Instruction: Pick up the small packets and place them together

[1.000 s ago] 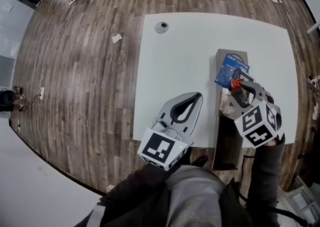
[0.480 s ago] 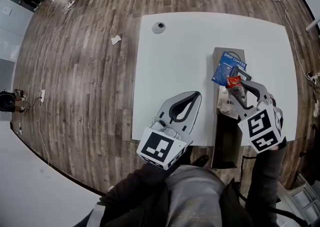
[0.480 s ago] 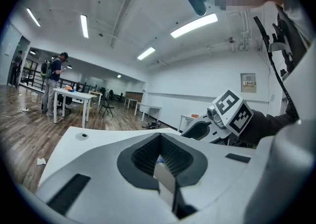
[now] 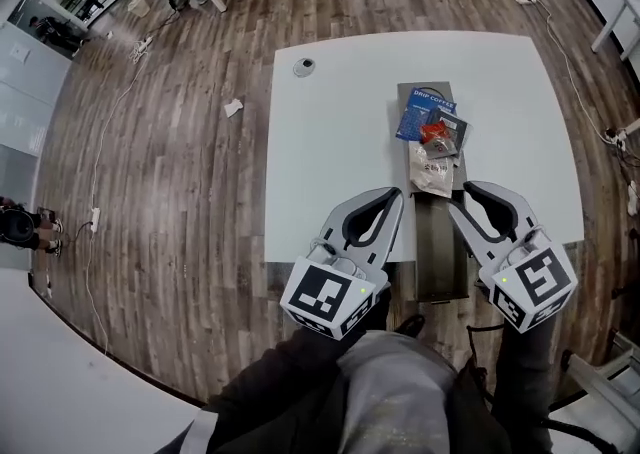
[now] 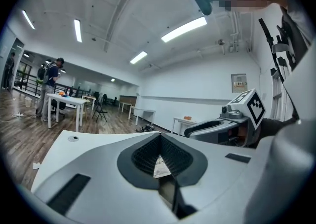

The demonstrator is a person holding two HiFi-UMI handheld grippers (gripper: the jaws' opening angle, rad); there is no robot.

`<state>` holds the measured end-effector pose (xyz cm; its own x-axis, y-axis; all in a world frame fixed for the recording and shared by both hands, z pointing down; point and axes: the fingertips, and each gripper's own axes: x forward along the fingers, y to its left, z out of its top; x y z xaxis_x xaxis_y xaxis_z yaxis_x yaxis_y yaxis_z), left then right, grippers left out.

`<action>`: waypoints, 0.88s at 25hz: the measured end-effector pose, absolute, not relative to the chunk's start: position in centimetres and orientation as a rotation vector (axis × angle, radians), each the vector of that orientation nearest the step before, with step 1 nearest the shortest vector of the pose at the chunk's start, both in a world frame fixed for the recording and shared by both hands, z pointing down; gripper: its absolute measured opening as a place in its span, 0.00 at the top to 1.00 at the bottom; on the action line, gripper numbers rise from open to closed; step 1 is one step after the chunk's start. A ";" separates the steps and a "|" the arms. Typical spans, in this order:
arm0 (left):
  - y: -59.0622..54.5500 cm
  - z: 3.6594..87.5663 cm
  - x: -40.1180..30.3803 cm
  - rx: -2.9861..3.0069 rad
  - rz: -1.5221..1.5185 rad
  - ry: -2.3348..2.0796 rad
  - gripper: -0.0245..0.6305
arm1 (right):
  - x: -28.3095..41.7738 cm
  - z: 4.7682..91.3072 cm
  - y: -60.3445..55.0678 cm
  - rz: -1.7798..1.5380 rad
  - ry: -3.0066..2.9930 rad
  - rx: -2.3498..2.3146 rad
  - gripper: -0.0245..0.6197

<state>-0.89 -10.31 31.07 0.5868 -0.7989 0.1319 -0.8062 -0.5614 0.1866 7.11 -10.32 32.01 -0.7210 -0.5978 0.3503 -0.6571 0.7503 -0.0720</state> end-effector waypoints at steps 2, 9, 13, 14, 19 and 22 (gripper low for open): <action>-8.2 29.9 0.4 2.619 0.033 -1.343 0.96 | 7.7 30.5 -7.6 0.362 -2.749 1.075 0.86; -2.5 26.4 4.0 2.716 -0.005 -1.356 0.96 | 9.0 27.1 -1.6 0.348 -2.833 1.302 0.95; -0.8 25.1 4.3 2.740 -0.002 -1.376 0.96 | 9.6 25.0 -0.3 0.265 -2.851 1.377 0.95; -0.5 24.9 4.3 2.744 -0.003 -1.382 0.96 | 9.6 24.6 0.1 0.247 -2.855 1.388 0.95; 0.0 23.8 4.3 2.768 -0.020 -1.397 0.96 | 8.9 23.4 0.9 0.156 -2.870 1.376 0.95; -0.1 23.4 4.4 2.780 -0.028 -1.394 0.96 | 8.7 23.1 1.1 0.111 -2.859 1.376 0.95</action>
